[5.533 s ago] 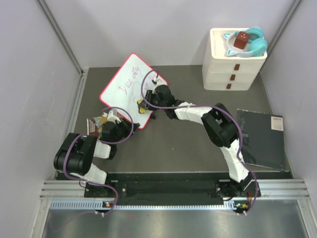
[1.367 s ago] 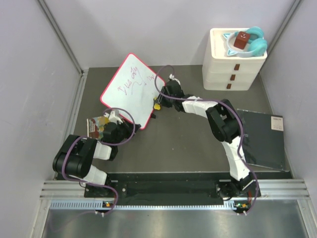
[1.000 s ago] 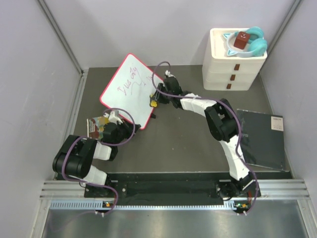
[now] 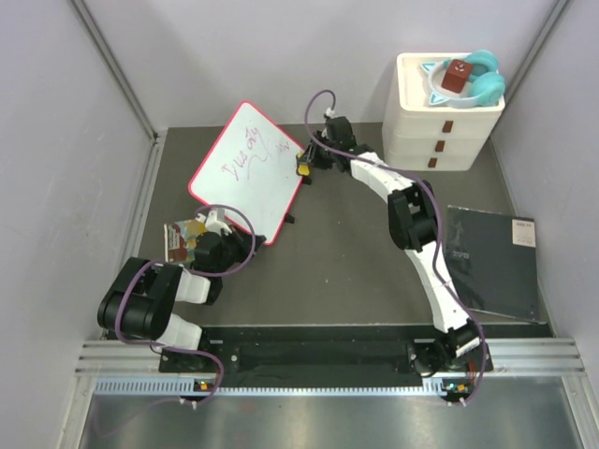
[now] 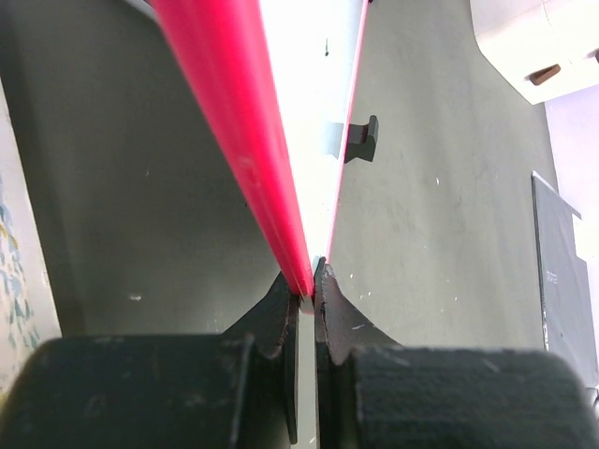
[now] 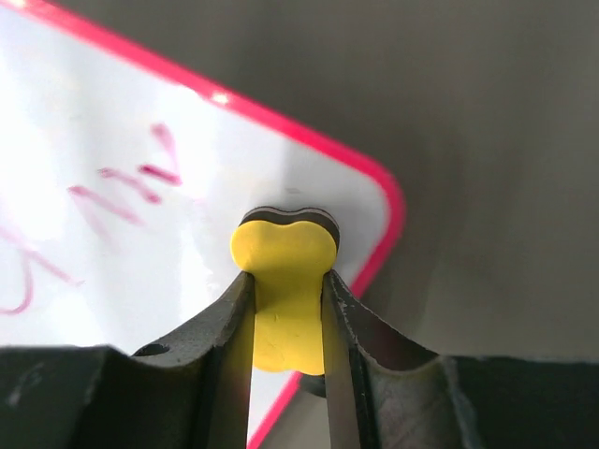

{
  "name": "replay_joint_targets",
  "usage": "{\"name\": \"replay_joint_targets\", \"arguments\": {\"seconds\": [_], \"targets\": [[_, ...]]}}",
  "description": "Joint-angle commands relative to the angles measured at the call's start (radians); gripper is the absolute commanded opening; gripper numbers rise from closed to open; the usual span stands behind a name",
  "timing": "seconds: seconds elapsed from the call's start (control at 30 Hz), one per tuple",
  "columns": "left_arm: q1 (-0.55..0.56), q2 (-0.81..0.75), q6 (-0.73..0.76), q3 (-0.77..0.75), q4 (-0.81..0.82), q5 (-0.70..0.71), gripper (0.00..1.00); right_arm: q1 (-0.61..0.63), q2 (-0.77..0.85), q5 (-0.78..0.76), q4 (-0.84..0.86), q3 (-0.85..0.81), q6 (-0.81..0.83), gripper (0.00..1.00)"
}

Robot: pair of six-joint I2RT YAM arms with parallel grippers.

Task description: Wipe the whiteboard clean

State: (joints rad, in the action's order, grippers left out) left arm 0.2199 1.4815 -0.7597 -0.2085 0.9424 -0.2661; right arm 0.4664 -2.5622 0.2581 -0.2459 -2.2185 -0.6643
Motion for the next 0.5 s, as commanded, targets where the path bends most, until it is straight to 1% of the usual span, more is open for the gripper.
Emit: {"name": "replay_joint_targets", "arguments": {"seconds": [0.0,0.1,0.17,0.33,0.43,0.47], "targets": [[0.027,0.005,0.088,0.02,-0.103,-0.064,0.0,0.156,0.054,0.142,0.026,-0.007,0.077,0.0],[0.029,0.003,0.089,0.021,-0.102,-0.064,0.0,0.179,0.043,0.168,0.025,-0.026,0.077,0.0],[0.029,0.002,0.091,0.021,-0.102,-0.062,0.0,0.179,0.025,0.213,0.025,-0.036,0.062,0.0],[0.03,-0.003,0.091,0.023,-0.103,-0.062,0.0,0.179,-0.012,0.196,-0.01,-0.036,0.052,0.0],[0.03,-0.004,0.091,0.026,-0.103,-0.061,0.0,0.184,0.0,0.22,0.025,0.015,0.031,0.0],[0.032,-0.006,0.089,0.026,-0.103,-0.061,0.0,0.192,0.011,0.221,0.037,0.057,0.029,0.0]]}}
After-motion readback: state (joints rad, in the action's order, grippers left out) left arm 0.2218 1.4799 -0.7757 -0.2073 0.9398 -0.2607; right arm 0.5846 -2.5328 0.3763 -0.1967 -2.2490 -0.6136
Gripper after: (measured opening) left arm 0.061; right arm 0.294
